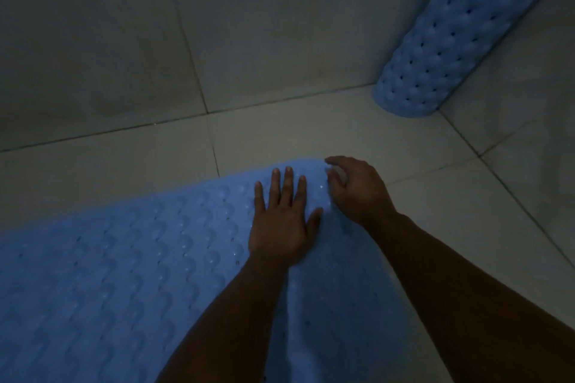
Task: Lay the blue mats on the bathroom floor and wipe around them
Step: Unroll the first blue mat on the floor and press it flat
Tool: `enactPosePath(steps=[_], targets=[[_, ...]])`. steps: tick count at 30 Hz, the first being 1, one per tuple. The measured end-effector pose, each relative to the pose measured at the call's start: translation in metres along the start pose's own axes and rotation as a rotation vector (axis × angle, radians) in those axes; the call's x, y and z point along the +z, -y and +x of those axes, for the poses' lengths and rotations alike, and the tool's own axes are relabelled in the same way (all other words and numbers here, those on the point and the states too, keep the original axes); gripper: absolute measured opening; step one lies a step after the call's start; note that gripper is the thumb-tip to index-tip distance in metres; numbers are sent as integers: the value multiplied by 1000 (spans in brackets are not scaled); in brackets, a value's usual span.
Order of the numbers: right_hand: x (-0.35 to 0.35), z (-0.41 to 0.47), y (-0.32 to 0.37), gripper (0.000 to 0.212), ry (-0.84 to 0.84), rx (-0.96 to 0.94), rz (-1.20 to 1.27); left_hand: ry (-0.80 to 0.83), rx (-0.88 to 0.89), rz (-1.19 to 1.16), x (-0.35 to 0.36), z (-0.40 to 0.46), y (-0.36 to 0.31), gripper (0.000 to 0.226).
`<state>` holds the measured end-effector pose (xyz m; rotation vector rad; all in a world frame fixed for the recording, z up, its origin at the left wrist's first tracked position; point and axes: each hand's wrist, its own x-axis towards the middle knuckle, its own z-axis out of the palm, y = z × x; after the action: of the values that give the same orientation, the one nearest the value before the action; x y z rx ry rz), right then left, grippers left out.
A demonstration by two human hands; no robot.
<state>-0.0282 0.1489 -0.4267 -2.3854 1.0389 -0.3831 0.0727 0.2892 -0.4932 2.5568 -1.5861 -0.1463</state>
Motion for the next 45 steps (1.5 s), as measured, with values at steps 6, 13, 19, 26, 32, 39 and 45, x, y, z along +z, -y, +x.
enactPosePath(steps=[6, 13, 19, 26, 32, 39, 45], targets=[[15, -14, -36, 42, -130, -144, -50, 33, -3, -12, -1, -1, -3, 82], [7, -28, -38, 49, -76, -116, -61, 73, 5, 12, -5, 1, -4, 75], [-13, -8, -4, 56, 359, -73, -216, 171, -34, -114, -32, 17, 0, 68], [48, -49, 5, 84, 303, -45, -346, -127, 49, -201, -65, 27, 47, 54], [64, -60, -3, 82, 140, -117, -444, -120, -1, -89, -34, -37, 29, 58], [65, -61, -4, 82, 104, -114, -388, -122, -82, -82, -34, -46, 26, 60], [66, -58, -8, 84, 98, -117, -387, -184, -43, -109, -33, -62, 30, 56]])
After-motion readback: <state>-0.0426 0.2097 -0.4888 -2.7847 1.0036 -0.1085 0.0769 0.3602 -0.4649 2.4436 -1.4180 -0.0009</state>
